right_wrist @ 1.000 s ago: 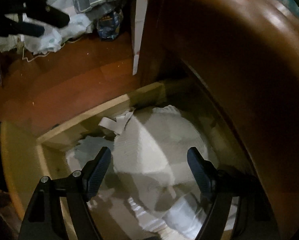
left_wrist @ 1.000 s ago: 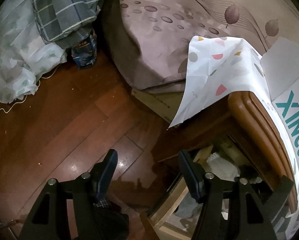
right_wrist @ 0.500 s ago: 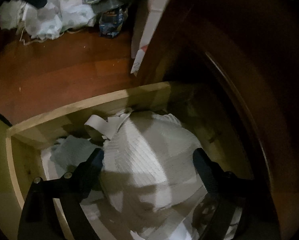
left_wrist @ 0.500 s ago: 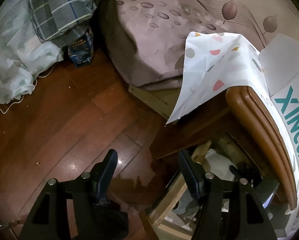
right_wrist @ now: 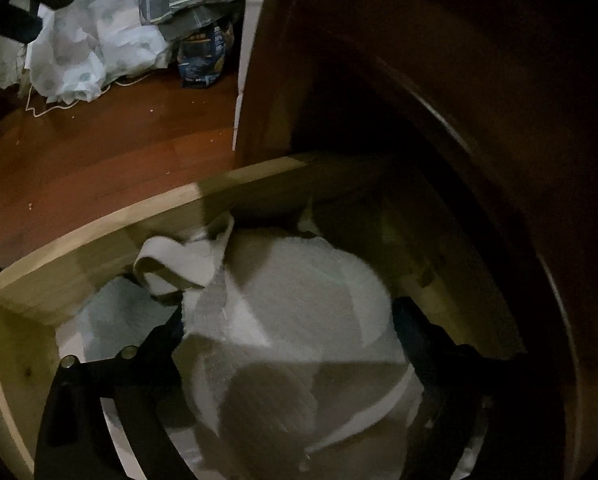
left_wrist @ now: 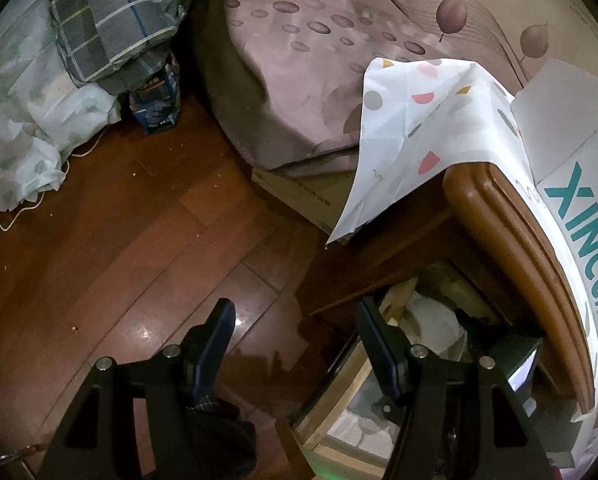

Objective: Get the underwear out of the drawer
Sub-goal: 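Grasp the white textured underwear in the drawer with the right tool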

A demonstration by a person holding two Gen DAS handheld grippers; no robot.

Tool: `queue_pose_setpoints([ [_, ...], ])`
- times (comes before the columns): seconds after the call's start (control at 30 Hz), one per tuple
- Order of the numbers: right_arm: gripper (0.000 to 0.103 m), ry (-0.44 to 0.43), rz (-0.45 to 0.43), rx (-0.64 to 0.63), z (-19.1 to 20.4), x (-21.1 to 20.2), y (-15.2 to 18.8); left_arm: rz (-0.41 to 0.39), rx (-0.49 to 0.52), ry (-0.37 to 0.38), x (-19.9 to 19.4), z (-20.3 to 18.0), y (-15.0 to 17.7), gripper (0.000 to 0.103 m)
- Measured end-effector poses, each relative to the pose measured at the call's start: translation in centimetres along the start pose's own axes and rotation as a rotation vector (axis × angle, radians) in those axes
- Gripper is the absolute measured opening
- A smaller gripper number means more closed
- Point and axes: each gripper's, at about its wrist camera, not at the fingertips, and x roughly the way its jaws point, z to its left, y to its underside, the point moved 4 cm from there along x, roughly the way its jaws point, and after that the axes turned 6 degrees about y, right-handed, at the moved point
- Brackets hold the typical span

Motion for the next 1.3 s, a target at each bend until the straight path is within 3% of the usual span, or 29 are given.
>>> queue_pose_setpoints([
  [0.13,0.096,0.011,-0.002,0.016,-0.5,0.8,-0.1,0.006,0.006,0.000,0.2,-0.2,0.0,0.065],
  [0.27,0.077,0.014,0.011,0.055,-1.0,0.7,0.0,0.009,0.014,-0.002,0.2,-0.3,0.1,0.065],
  [0.57,0.055,-0.033,0.068,0.098,-1.3,-0.8,1.6,0.014,0.024,-0.004,0.4,-0.4,0.2,0.064],
  [0.7,0.053,-0.060,0.112,0.086,-0.8,-1.6,2.6,0.003,0.050,-0.013,0.3,-0.9,0.3,0.065],
  [0.93,0.052,-0.051,0.086,-0.010,0.0,-5.3,2.8,0.018,0.069,-0.012,0.7,-1.4,0.5,0.065],
  [1.17,0.052,-0.111,0.093,0.073,-1.2,-8.3,2.3,0.030,0.116,-0.001,1.0,-2.3,0.9,0.065],
  [1.3,0.054,-0.137,0.165,0.149,-1.5,-7.6,2.6,0.044,0.127,0.002,1.2,-2.6,1.1,0.065],
])
